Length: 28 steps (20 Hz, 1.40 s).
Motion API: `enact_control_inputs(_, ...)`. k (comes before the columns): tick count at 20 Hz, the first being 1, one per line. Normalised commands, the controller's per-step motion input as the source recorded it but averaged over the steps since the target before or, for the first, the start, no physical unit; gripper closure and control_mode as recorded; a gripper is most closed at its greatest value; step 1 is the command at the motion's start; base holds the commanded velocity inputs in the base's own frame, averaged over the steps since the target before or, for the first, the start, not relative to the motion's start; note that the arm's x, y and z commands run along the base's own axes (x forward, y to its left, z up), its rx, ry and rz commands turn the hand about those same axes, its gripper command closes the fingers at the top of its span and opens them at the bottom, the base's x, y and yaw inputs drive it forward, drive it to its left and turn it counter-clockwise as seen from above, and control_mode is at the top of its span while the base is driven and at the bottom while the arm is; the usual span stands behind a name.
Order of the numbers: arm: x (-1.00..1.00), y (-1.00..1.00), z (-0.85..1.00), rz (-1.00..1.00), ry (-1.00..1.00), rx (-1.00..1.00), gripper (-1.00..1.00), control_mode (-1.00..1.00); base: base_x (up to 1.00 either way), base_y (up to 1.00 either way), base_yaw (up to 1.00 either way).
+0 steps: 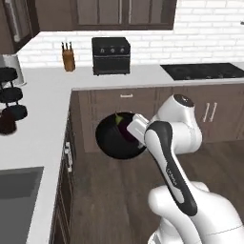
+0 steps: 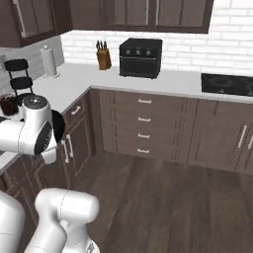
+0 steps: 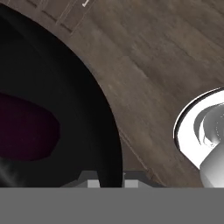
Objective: Pick the eggplant from the sink and place it in the bowl. Then pick the bowl and place it in the microwave. Then close the microwave door and press the start button.
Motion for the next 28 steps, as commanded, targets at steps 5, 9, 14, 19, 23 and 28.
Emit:
enact_control_inputs(5,0.00,0.00,0.00,0.00,0.00,0.00,1.00,1.00,0.00,-0.11,-0.75)
enact_control_inputs(9,0.00,0.00,0.00,0.00,0.00,0.00,1.00,1.00,0.05,-0.18,-0.71)
enact_control_inputs(14,0.00,0.00,0.00,0.00,0.00,0.00,1.00,1.00,0.15,-0.28,-0.68)
enact_control_inputs(19,0.00,0.00,0.00,0.00,0.00,0.00,1.00,1.00,0.13,-0.25,-0.70)
enact_control_inputs(23,0.00,0.00,0.00,0.00,0.00,0.00,1.00,1.00,0.05,-0.25,-0.72)
enact_control_inputs(28,0.00,0.00,0.00,0.00,0.00,0.00,1.00,1.00,0.00,-0.25,-0.75)
